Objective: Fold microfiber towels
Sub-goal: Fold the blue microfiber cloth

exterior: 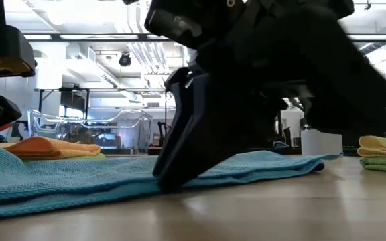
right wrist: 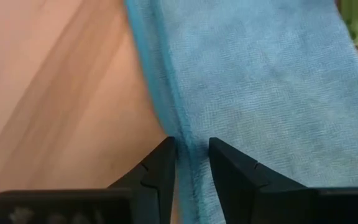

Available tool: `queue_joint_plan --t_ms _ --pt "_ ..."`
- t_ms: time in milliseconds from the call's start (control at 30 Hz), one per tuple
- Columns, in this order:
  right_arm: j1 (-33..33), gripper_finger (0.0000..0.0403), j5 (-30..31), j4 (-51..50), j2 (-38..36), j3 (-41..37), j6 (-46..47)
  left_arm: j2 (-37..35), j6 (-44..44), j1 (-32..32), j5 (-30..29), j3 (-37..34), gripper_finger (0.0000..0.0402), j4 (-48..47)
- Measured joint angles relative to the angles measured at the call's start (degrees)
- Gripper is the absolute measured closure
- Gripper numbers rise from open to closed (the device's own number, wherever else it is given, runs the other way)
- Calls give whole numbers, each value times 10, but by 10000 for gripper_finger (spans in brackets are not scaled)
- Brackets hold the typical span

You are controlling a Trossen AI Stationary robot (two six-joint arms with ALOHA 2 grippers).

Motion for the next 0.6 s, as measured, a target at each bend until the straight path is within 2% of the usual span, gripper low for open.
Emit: queue_joint_plan --t_ms 367,467,600 --pt "-4 368 2 0 0 0 16 0 11 0 5 0 391 0" --pt "-4 365 -17 -2 -2 0 19 0 12 0 6 0 391 0" --pt "-4 338 -30 1 -3 0 26 0 13 0 6 0 391 0"
